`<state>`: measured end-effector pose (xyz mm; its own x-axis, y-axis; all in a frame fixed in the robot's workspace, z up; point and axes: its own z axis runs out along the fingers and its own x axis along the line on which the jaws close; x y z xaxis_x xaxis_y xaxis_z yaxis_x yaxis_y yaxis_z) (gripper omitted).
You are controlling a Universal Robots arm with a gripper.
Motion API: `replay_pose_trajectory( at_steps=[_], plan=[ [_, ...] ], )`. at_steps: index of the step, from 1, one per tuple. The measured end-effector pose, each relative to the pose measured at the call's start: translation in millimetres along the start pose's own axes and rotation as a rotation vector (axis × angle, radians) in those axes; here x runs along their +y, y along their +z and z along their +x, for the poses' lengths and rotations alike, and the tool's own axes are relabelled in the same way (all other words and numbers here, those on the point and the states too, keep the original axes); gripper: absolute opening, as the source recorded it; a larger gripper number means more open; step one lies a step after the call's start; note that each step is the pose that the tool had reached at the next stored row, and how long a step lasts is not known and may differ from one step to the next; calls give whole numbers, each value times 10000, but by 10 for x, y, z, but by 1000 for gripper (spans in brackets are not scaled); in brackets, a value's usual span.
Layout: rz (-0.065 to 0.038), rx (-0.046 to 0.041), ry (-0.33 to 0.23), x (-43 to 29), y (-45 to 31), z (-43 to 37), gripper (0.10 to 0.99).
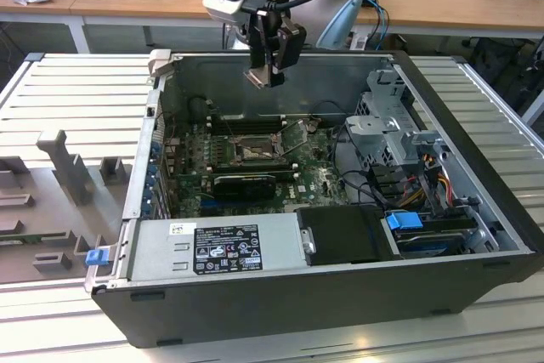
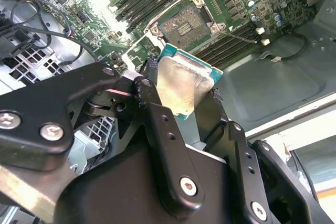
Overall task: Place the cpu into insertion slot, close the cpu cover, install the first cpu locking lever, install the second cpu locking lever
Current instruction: 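Place the cpu into insertion slot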
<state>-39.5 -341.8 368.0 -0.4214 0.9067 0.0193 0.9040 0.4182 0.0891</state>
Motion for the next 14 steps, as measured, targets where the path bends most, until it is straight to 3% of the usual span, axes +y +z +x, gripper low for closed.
replay_pose_trajectory(
  at_steps=[5,14],
  plan=[
    [-5,-20,232,0,4,0,525],
    [-26,-118,1325,-2,17,0,525]
  ],
)
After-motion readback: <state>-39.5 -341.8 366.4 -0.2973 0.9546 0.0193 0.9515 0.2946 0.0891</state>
